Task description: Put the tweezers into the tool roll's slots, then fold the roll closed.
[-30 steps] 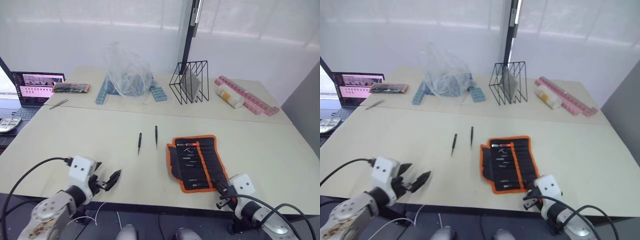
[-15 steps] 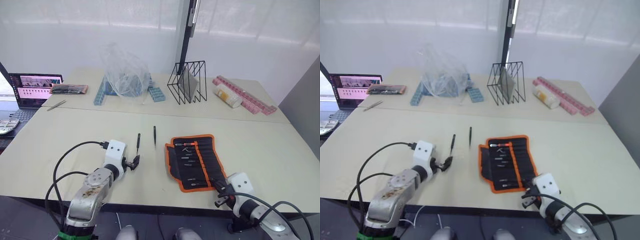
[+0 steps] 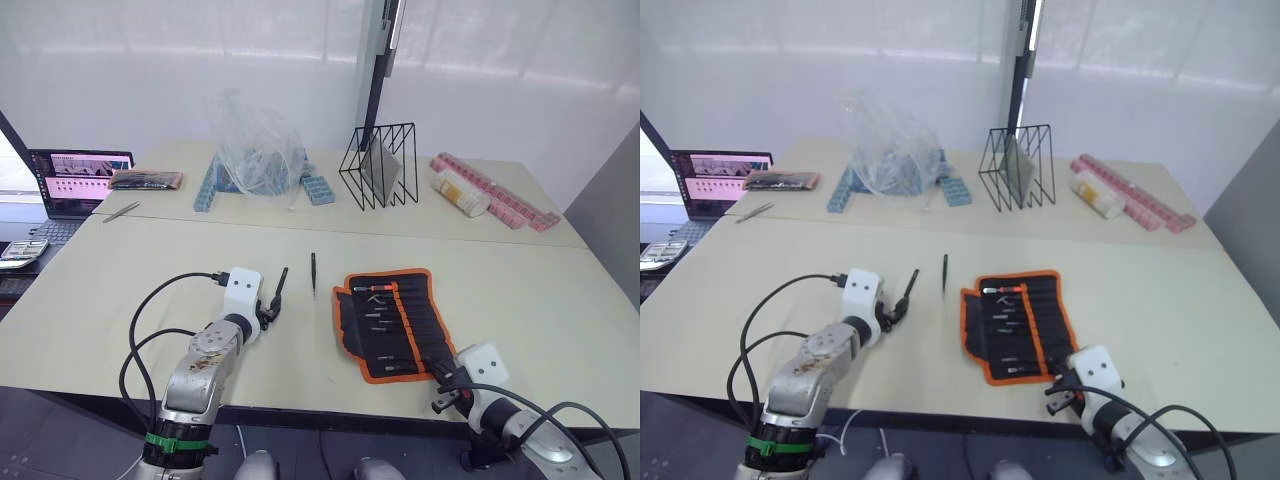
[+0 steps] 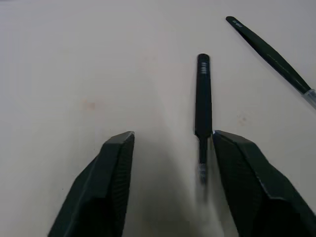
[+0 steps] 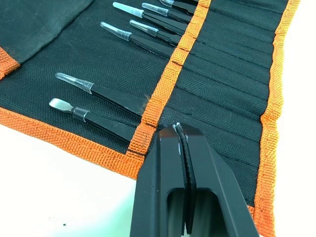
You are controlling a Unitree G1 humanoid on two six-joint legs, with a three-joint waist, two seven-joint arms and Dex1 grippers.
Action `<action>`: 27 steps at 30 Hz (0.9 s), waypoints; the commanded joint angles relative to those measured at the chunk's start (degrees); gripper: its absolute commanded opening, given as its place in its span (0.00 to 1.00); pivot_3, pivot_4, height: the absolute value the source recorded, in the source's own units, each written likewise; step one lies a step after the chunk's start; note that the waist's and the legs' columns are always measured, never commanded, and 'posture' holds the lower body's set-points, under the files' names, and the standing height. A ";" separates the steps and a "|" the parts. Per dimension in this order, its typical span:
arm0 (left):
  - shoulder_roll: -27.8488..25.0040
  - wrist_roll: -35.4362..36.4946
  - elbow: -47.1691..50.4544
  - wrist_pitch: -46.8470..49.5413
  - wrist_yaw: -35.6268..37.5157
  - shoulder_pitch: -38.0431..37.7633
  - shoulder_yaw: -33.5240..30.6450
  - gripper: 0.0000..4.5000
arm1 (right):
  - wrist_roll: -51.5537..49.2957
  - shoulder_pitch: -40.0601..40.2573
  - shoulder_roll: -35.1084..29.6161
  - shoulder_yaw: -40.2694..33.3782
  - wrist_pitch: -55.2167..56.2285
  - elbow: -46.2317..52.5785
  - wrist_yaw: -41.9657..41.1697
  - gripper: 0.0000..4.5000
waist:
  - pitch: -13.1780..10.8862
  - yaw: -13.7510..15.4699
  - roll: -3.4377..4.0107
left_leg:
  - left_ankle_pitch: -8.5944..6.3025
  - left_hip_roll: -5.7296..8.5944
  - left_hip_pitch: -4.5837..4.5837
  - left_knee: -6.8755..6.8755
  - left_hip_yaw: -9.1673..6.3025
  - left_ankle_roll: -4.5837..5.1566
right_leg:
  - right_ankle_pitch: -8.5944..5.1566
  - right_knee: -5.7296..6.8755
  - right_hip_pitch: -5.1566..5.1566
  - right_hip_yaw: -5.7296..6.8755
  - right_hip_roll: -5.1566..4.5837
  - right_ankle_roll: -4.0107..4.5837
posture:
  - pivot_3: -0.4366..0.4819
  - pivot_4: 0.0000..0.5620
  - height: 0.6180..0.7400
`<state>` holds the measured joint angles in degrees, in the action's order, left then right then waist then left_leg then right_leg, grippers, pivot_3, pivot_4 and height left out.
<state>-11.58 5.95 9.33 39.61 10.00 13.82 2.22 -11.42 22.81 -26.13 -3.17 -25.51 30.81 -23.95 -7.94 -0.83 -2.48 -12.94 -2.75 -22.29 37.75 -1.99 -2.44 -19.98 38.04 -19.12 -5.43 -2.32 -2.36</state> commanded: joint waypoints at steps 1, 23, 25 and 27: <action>0.98 0.22 -2.90 -0.13 1.42 0.54 1.77 0.30 | 0.92 0.41 0.11 1.23 -3.05 -3.23 0.54 0.00 | 0.00 0.01 0.00 | 0.00 0.01 0.00 0.00 0.00 0.00 | 0.00 0.00 0.00 0.00 -0.01 0.00 | 0.48 0.27 0.71; -14.43 3.44 2.24 -3.39 14.43 0.25 -5.00 0.01 | 0.97 1.40 -0.03 1.26 -2.87 -2.52 1.11 0.00 | -0.25 -0.88 -0.08 | 0.01 -0.04 -0.10 -0.76 0.24 -0.02 | 0.02 -0.33 -0.17 -0.14 -0.09 0.02 | 0.48 0.27 0.71; -16.84 4.72 2.25 -4.11 17.57 2.38 -5.26 0.01 | 0.95 1.30 -0.08 1.21 -2.93 -2.61 1.00 0.00 | -0.49 -0.85 -0.15 | 0.01 -0.05 -0.11 -0.82 0.24 -0.02 | 0.03 -0.38 -0.19 -0.12 -0.10 0.03 | 0.48 0.27 0.71; -18.69 6.02 1.97 -4.97 20.88 4.67 -5.13 0.01 | 0.94 1.19 -0.09 1.15 -3.00 -2.67 0.93 0.00 | -0.63 -0.61 -0.32 | 0.03 -0.05 -0.18 -0.82 0.23 -0.05 | 0.03 -0.41 -0.23 -0.09 -0.10 0.04 | 0.48 0.27 0.71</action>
<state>-29.61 10.08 9.90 36.79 27.99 16.31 -2.51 -11.52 23.11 -26.05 -2.83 -25.52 31.98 -23.46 -8.56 -1.44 -2.80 -12.90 -2.79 -22.48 36.93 -1.77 -2.51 -19.94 37.62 -19.36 -5.51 -2.44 -2.32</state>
